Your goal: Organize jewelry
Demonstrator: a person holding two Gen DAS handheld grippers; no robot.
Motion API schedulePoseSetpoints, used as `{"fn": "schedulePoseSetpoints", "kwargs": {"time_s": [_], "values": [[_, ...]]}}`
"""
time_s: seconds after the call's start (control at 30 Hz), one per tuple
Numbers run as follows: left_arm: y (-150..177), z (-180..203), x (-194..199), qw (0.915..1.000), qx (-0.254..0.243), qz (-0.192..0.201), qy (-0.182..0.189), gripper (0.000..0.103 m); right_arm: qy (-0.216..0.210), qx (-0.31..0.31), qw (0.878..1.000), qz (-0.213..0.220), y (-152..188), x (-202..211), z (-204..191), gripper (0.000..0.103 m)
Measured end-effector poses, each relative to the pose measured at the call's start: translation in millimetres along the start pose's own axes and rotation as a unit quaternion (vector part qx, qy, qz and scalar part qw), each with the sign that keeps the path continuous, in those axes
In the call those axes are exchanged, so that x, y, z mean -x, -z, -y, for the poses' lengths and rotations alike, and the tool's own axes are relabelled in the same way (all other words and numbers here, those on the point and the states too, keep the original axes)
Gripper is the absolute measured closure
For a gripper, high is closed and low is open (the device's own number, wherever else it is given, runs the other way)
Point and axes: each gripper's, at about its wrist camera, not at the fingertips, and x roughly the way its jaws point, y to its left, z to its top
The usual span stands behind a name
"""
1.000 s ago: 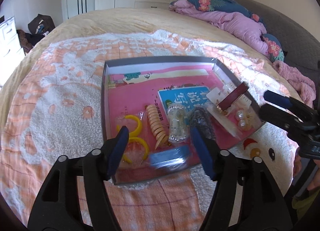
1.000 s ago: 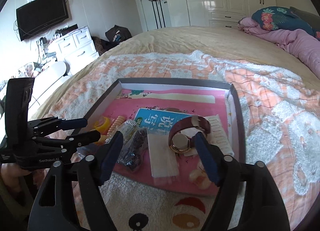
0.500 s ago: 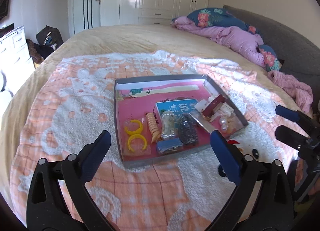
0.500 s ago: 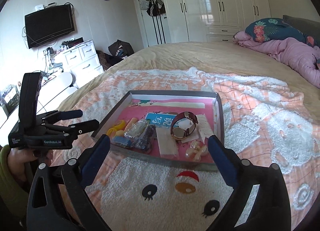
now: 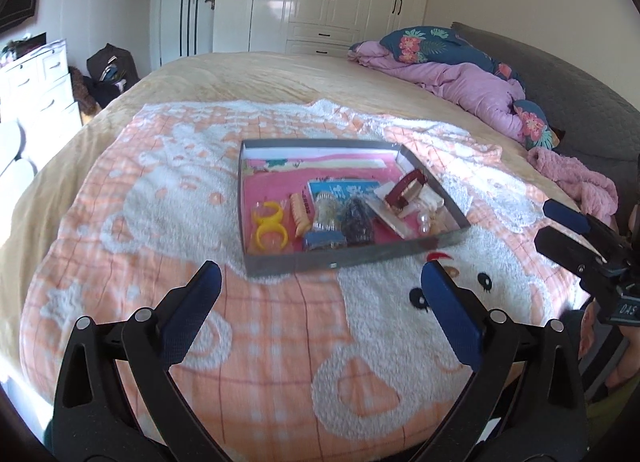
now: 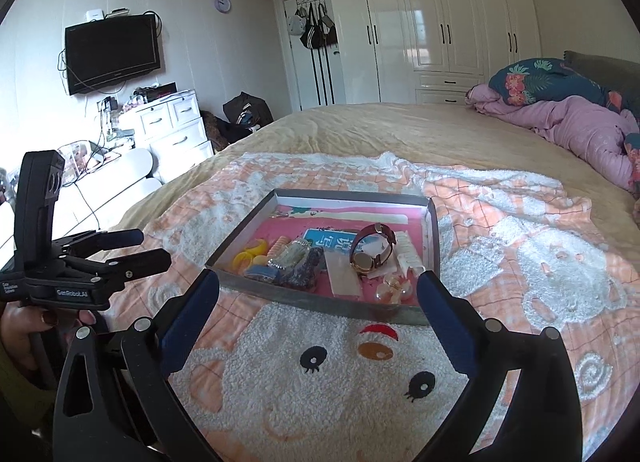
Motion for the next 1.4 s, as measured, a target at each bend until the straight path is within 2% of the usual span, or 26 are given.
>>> {"fn": "schedulePoseSetpoints", "kwargs": {"time_s": [0.3, 0.5, 1.4], "values": [[15, -1, -2, 0.9999, 0.01, -0.011, -0.006, 0.009, 0.025, -0.029, 0.999, -0.033, 24, -3, 3, 0.004], [17, -1, -5, 0.9997, 0.014, -0.016, -0.01, 0.009, 0.031, -0.02, 0.998, -0.05, 33, -6, -1, 0.004], [14, 0, -2, 0.9996, 0.009, -0.017, -0.018, 0.009, 0.041, -0.017, 0.998, -0.047, 34, -3, 0, 0.004]]}}
